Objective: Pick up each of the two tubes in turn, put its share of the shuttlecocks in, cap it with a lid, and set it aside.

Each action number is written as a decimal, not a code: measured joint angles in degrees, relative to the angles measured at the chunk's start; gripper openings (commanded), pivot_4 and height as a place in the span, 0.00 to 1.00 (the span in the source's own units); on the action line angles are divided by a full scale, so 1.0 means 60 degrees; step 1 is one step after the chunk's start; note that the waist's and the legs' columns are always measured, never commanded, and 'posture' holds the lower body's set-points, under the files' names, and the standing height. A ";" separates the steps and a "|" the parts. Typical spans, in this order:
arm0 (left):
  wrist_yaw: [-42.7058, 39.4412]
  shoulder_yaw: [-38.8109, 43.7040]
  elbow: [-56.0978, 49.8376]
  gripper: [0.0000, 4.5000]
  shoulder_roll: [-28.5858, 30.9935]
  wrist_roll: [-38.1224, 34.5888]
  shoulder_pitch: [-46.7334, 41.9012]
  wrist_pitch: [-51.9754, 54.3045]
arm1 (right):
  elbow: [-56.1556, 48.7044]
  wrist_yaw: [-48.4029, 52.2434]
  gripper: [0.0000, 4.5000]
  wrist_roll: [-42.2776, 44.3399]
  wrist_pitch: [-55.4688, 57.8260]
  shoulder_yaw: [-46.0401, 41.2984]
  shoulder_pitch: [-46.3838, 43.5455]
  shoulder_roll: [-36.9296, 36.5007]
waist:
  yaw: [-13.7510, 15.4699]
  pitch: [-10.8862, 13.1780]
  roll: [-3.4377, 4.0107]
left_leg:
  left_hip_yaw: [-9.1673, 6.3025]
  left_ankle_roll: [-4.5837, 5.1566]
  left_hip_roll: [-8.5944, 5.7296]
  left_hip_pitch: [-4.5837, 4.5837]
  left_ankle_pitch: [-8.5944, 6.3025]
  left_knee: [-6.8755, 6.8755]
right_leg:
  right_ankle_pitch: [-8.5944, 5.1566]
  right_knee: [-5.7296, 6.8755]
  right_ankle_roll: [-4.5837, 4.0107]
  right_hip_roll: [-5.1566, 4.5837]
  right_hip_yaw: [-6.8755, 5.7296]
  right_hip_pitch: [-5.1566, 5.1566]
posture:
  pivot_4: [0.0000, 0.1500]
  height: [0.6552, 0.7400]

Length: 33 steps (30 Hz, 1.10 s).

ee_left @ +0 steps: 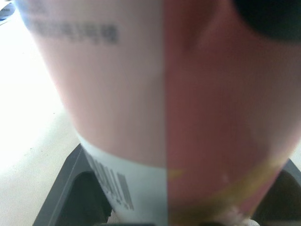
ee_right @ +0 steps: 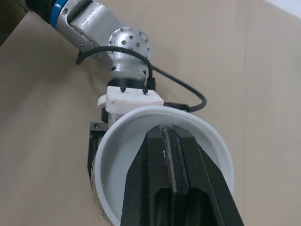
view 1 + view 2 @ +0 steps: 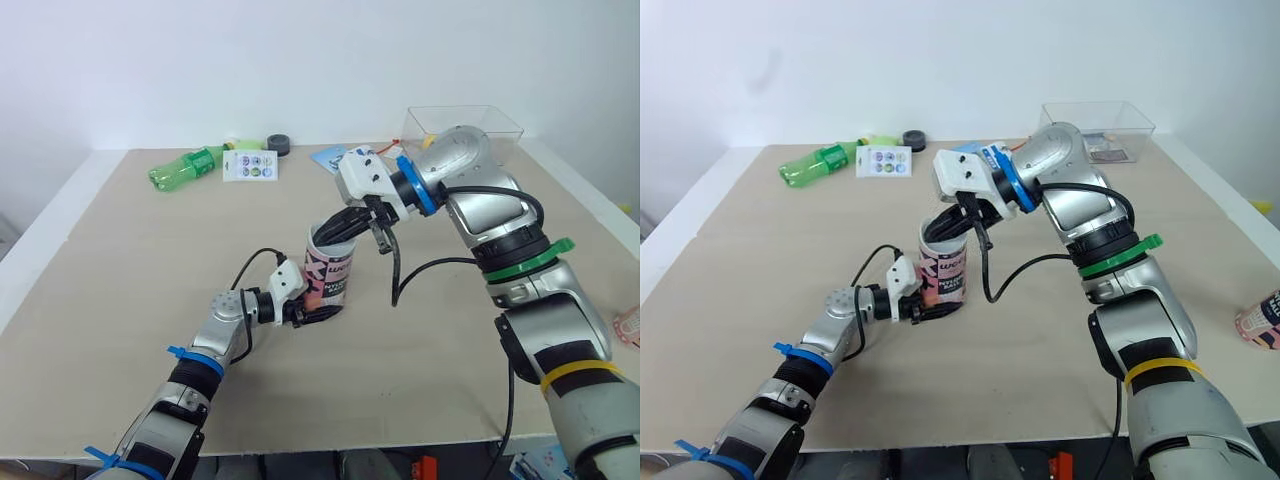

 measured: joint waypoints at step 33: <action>0.0070 0.0000 -0.0674 1.00 -0.0119 0.0038 0.0193 -0.0509 | 0.1184 0.0053 0.81 0.3608 0.2484 -0.0844 -0.0250 -0.1062 | 0.0241 0.0159 -0.0044 | -0.0074 0.0016 -0.0020 -0.0206 -0.0020 0.0000 | -0.0021 -0.0003 -0.0011 0.0009 -0.0038 -0.0099 | 1.00 1.00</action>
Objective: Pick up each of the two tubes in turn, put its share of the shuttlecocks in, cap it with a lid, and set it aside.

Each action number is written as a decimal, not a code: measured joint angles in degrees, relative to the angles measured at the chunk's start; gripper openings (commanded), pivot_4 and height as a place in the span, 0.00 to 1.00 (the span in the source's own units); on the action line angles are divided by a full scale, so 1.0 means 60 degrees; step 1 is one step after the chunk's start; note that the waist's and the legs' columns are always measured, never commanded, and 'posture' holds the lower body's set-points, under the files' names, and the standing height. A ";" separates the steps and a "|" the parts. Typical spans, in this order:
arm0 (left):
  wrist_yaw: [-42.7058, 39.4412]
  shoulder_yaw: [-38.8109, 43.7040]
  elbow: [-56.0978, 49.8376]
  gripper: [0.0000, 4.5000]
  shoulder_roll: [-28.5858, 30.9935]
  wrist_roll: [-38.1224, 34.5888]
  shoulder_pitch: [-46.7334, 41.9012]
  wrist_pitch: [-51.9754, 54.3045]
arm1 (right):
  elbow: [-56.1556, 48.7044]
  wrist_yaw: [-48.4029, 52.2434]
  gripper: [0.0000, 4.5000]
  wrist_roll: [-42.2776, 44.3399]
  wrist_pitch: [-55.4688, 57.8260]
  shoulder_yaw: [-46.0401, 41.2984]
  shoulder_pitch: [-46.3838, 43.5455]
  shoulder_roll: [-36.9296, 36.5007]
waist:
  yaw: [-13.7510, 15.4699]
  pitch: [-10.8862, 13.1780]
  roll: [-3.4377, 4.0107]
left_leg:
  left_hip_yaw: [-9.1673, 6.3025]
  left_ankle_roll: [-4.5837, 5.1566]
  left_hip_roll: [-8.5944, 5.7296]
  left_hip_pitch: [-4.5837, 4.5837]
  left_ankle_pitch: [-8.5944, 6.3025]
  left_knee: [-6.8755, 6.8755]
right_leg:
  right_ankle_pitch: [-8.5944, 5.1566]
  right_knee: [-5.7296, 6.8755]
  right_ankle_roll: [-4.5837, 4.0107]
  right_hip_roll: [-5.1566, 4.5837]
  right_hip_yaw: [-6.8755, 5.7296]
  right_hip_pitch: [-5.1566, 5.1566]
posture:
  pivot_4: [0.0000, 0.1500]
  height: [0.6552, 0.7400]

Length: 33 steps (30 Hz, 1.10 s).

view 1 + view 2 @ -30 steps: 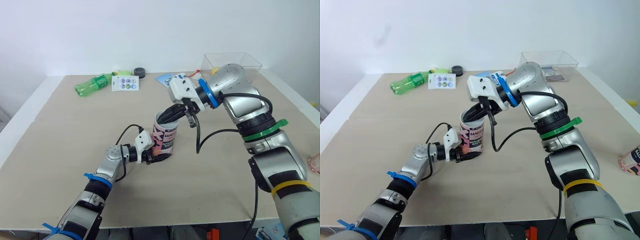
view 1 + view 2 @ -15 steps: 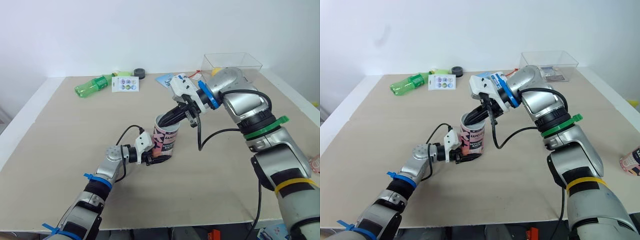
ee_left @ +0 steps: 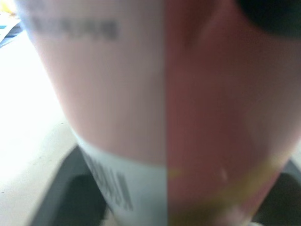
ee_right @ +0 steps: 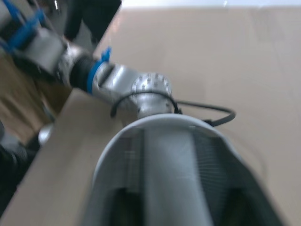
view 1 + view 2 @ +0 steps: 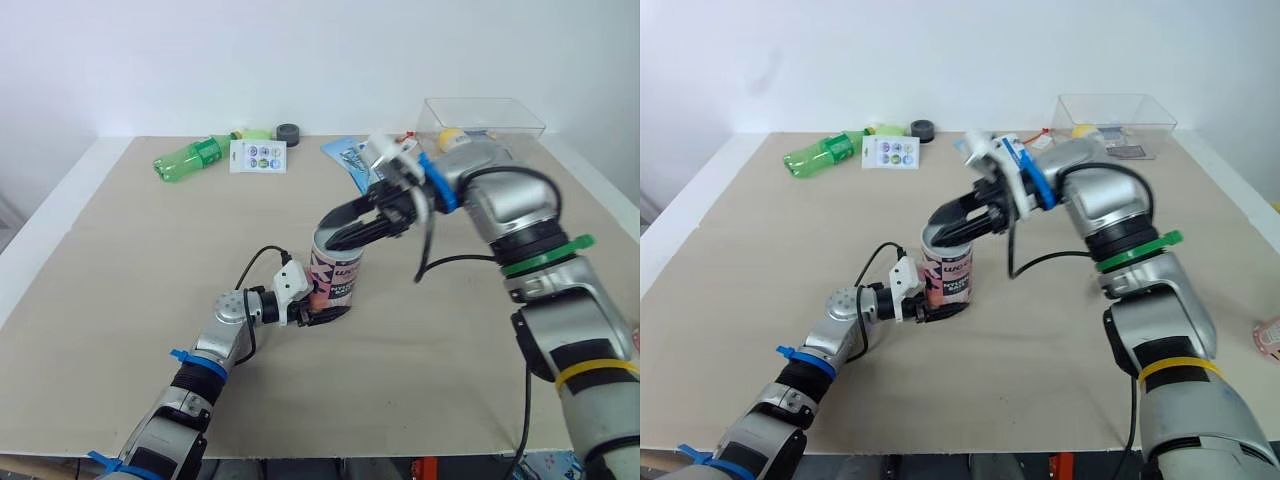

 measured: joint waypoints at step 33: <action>-0.0833 0.0494 -0.4457 1.00 0.3217 -0.0844 0.2405 0.1618 | -0.1332 -0.1794 1.00 -0.1230 -0.4462 -0.1913 0.6711 0.1075 | 0.0053 0.0283 -0.0055 | -0.0026 0.0039 0.0033 -0.0027 -0.0090 0.0016 | -0.0063 0.0004 0.0046 0.0052 -0.0008 0.0010 | 1.00 1.00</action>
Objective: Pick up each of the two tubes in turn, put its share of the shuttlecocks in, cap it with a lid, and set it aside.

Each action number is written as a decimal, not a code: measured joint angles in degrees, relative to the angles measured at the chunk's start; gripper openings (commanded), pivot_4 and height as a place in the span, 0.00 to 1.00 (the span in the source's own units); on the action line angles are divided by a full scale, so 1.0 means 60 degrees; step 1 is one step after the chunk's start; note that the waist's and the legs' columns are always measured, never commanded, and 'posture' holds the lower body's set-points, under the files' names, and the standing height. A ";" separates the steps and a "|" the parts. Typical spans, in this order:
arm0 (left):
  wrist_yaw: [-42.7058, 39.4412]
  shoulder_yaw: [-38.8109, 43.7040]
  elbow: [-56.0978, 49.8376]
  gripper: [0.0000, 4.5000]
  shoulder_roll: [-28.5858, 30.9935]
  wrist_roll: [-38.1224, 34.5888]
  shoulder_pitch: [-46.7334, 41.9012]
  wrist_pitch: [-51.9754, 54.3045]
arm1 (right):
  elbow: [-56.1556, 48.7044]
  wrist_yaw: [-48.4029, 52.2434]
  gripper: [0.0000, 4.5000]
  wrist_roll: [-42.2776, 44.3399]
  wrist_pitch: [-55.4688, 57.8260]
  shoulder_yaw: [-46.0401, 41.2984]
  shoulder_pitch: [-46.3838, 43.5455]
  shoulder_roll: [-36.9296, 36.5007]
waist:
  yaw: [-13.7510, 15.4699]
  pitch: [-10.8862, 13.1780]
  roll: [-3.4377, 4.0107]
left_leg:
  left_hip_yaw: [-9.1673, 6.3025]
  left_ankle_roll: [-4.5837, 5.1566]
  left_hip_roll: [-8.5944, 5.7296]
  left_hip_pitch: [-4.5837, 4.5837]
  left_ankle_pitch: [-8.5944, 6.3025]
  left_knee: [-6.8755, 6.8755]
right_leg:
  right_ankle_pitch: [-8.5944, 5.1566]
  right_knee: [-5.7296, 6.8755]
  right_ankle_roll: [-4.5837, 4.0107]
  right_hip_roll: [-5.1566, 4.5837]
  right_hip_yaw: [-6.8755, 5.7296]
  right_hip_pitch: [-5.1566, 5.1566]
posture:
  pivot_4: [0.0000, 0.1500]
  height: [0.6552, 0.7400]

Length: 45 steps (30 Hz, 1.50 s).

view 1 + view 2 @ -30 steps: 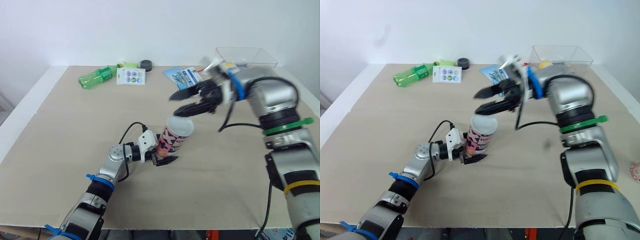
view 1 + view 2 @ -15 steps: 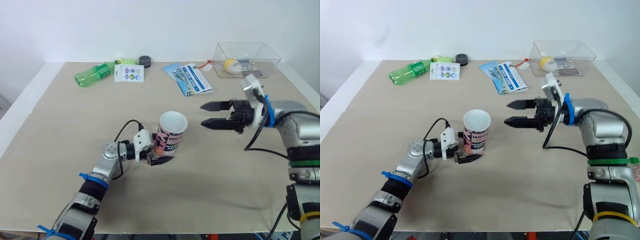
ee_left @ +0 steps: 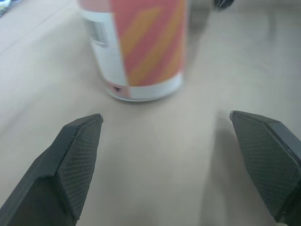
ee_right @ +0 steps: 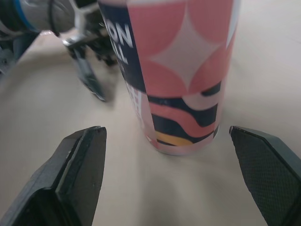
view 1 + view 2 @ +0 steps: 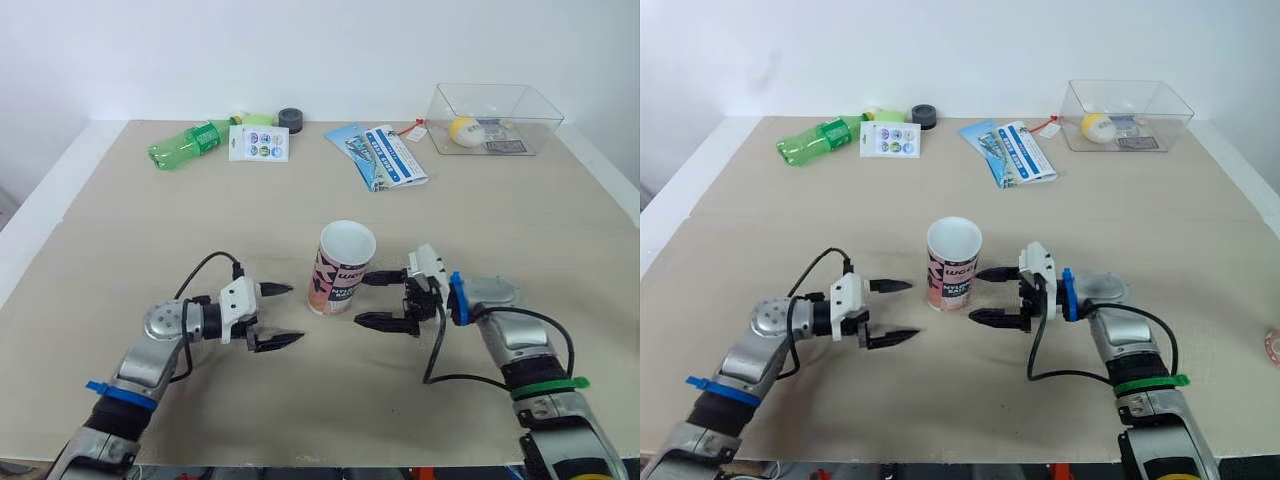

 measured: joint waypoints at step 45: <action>0.1013 0.0258 -0.1784 1.00 -0.0156 -0.1153 0.1306 0.0989 | 0.3575 0.0671 1.00 -0.0960 -0.2779 0.0529 -0.1892 0.2545 | -0.0013 0.0005 -0.0009 | 0.0001 -0.0004 0.0014 0.0031 0.0009 0.0026 | 0.0028 0.0034 -0.0026 0.0013 0.0004 0.0021 | 1.00 1.00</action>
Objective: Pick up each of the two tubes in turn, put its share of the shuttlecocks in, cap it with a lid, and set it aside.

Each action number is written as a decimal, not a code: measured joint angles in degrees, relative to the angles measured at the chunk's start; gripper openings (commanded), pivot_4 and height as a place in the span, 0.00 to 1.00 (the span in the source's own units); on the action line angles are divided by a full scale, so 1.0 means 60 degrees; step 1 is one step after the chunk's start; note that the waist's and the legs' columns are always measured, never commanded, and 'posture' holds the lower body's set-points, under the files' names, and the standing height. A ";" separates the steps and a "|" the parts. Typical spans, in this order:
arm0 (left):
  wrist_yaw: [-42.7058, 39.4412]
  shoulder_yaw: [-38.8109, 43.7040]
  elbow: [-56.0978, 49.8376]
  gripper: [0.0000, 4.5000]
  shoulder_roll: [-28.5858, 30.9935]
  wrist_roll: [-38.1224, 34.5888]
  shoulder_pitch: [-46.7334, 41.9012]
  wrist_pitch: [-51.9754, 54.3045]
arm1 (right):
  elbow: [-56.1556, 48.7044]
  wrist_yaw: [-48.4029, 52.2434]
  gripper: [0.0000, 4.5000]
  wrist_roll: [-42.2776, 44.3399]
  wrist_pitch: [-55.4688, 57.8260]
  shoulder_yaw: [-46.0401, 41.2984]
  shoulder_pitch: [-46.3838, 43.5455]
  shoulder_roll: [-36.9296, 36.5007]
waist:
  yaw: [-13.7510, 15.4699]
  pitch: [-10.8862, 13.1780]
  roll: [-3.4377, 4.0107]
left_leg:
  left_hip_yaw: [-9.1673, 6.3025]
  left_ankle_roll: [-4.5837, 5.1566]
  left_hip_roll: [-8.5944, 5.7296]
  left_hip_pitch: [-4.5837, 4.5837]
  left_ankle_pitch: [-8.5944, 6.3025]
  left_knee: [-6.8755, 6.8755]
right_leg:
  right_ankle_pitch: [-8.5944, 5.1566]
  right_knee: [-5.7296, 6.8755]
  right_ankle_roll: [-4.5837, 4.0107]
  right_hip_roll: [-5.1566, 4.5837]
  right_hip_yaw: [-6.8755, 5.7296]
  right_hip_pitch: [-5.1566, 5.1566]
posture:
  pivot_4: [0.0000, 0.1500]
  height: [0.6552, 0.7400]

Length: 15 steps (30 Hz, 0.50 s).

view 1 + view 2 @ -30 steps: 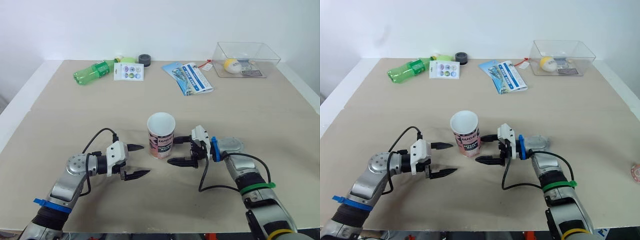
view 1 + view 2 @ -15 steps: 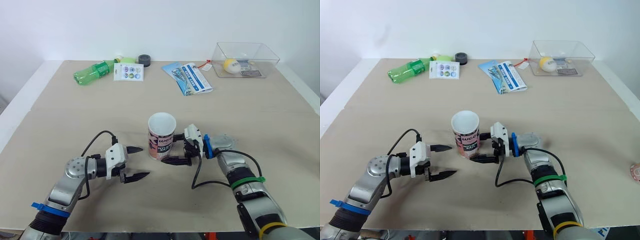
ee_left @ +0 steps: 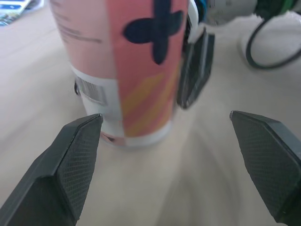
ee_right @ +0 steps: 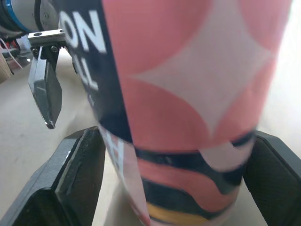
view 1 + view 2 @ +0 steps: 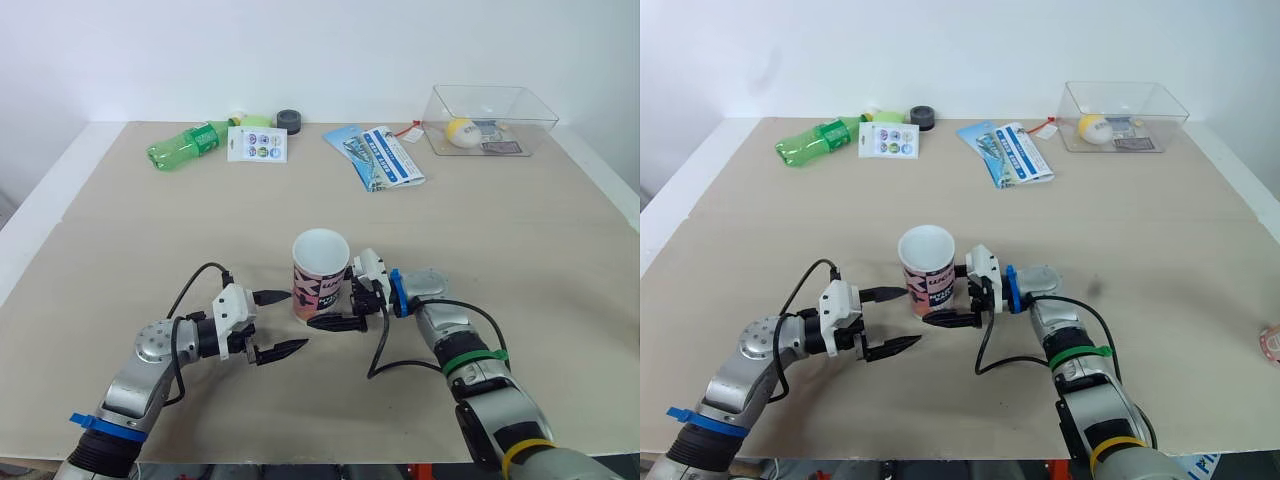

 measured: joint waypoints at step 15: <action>0.0396 -0.0016 0.0293 1.00 -0.0216 0.0376 0.0100 -0.0746 | 0.0894 -0.0240 0.78 -0.0206 -0.0748 -0.0009 -0.0312 0.0640 | -0.0006 0.0000 0.0000 | -0.0001 -0.0025 0.0002 0.0008 0.0027 0.0001 | 0.0022 0.0004 0.0007 0.0005 0.0002 0.0005 | 1.00 1.00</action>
